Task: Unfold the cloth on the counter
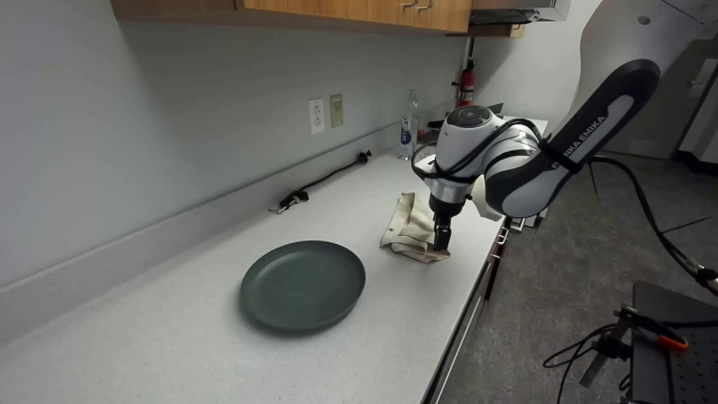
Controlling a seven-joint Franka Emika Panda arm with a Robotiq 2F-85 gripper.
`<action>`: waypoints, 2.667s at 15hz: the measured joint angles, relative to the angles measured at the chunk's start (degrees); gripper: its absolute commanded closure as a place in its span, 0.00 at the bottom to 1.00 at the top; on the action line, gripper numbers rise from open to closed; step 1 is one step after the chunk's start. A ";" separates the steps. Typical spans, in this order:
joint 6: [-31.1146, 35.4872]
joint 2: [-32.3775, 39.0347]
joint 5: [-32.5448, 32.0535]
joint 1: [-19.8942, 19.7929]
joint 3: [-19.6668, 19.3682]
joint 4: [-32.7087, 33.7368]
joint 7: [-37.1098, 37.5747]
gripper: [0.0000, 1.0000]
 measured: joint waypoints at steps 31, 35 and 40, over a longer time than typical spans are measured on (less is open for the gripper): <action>2.84 2.31 -11.40 5.67 -8.79 1.61 15.48 0.00; 2.84 1.87 -11.40 5.67 -8.80 1.62 15.48 0.31; 2.84 1.77 -11.40 5.67 -8.80 1.62 15.48 0.69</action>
